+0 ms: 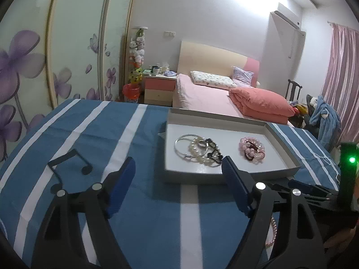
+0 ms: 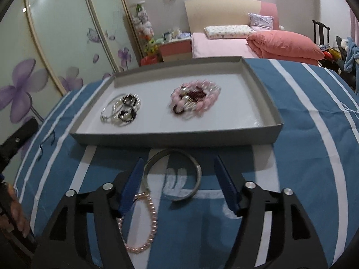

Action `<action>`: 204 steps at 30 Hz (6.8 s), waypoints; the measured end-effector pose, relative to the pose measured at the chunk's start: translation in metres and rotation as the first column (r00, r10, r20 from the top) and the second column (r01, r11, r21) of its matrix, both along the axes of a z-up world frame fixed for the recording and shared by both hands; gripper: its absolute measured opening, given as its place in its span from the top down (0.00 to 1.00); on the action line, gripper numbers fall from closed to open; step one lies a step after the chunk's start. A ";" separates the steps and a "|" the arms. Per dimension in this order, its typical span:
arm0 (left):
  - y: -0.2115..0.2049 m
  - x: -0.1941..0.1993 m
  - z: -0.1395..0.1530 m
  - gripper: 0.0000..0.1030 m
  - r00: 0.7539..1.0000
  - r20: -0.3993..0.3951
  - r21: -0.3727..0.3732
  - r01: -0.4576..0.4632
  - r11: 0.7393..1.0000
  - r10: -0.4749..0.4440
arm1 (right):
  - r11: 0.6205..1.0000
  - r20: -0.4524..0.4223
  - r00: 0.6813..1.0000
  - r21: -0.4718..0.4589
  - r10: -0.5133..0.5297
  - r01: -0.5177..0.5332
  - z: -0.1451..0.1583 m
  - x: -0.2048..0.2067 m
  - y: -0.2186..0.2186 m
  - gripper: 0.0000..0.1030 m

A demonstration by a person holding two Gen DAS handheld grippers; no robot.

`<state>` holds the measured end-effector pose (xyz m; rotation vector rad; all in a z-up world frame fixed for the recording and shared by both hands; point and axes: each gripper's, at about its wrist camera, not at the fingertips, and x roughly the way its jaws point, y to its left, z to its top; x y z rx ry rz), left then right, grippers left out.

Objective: Organize jewelry
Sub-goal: 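Withdraw both tools and bring the right tool around the open silver bangle, then grasp the pearl necklace with the left tool while the right tool closes on the silver bangle, then lift the pearl necklace and silver bangle and carry both over the tray, then open both tools to drop the necklace and bangle into the tray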

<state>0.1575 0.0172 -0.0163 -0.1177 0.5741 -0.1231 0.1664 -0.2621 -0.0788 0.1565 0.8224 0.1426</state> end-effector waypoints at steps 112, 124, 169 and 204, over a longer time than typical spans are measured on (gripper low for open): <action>-0.040 0.001 -0.057 0.94 0.956 -0.257 0.099 0.174 0.980 -0.144 | 0.994 -0.012 1.000 -0.105 0.000 -0.002 -0.012 -0.028 -0.030 0.35; -0.043 -0.018 -0.025 0.94 0.984 -0.100 0.050 0.154 0.987 -0.148 | 0.999 0.119 0.993 -0.031 -0.005 0.008 0.013 -0.042 -0.022 0.35; -0.072 0.014 0.039 0.94 0.973 0.221 0.105 0.038 0.994 -0.060 | 0.981 0.581 0.807 -0.074 -0.104 0.179 0.074 -0.028 0.003 0.35; -0.062 0.120 -0.023 0.73 0.996 -0.030 -0.046 0.083 0.995 -0.085 | 0.988 0.207 0.966 0.022 -0.154 0.153 0.025 0.076 -0.015 0.30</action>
